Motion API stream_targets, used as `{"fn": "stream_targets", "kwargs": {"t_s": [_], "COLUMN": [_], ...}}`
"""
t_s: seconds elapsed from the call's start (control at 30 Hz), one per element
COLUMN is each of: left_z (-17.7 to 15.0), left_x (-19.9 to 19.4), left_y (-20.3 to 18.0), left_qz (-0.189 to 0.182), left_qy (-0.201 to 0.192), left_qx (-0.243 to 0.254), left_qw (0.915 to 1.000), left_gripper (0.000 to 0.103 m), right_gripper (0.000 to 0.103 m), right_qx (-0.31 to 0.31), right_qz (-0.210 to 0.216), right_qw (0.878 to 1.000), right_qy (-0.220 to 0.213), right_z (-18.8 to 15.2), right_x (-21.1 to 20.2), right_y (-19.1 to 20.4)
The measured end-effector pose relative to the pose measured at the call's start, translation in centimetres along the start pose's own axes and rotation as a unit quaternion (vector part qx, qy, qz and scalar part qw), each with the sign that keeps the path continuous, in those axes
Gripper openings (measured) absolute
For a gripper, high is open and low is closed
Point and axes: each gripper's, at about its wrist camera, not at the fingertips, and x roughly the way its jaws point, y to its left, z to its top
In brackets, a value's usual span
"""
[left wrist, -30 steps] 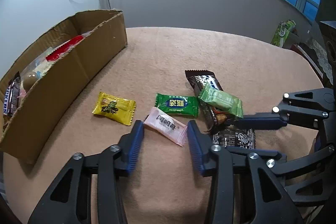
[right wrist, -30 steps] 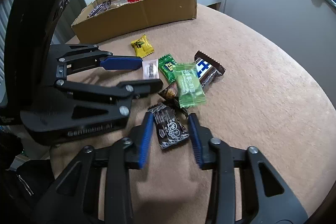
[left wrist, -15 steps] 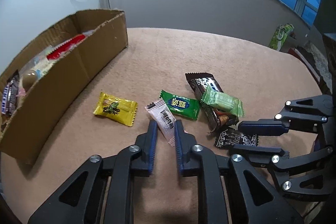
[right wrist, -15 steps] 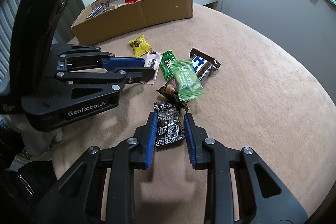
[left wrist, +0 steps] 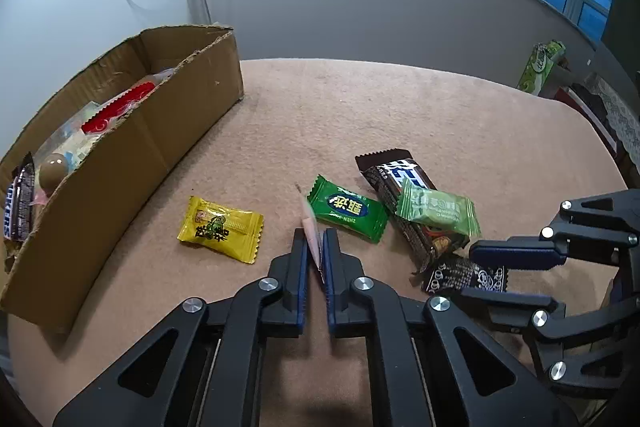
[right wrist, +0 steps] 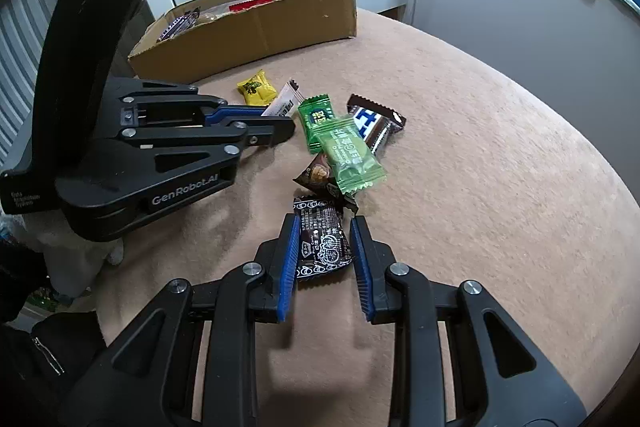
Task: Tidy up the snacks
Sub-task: 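Carry both candies into the box and open both grippers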
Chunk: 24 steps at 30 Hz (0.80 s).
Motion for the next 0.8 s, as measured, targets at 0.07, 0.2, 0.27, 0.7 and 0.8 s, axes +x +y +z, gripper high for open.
{"fn": "stream_targets", "kwargs": {"t_s": [0.07,0.2,0.27,0.7,0.8], "left_z": [0.0,-0.2,-0.2,-0.2,-0.1], "left_x": [-0.1,-0.4,-0.7,-4.8,-6.3], "left_y": [0.2,0.7,0.8,2.3,3.2], "left_qz": [-0.003,-0.011,-0.015,-0.028,-0.025], "left_qy": [-0.002,-0.007,-0.009,-0.053,-0.068], "left_qx": [-0.003,-0.015,-0.018,-0.04,-0.044], "left_qw": [1.0,0.9998,0.9997,0.9974,0.9964], "left_gripper": [0.004,0.004,0.004,0.004,0.004], "right_gripper": [0.027,0.027,0.027,0.026,0.027], "right_qx": [0.005,0.014,0.017,0.029,0.027], "right_qz": [0.0,0.002,0.002,-0.01,-0.015], "right_qw": [1.0,1.0,1.0,0.999,0.998], "right_qy": [-0.002,-0.004,-0.005,-0.036,-0.051], "right_z": [-0.1,-0.2,-0.3,-0.1,0.9], "right_x": [-0.1,-0.4,-0.5,-4.1,-5.2], "right_y": [-0.2,-0.5,-0.7,-0.1,0.1]}}
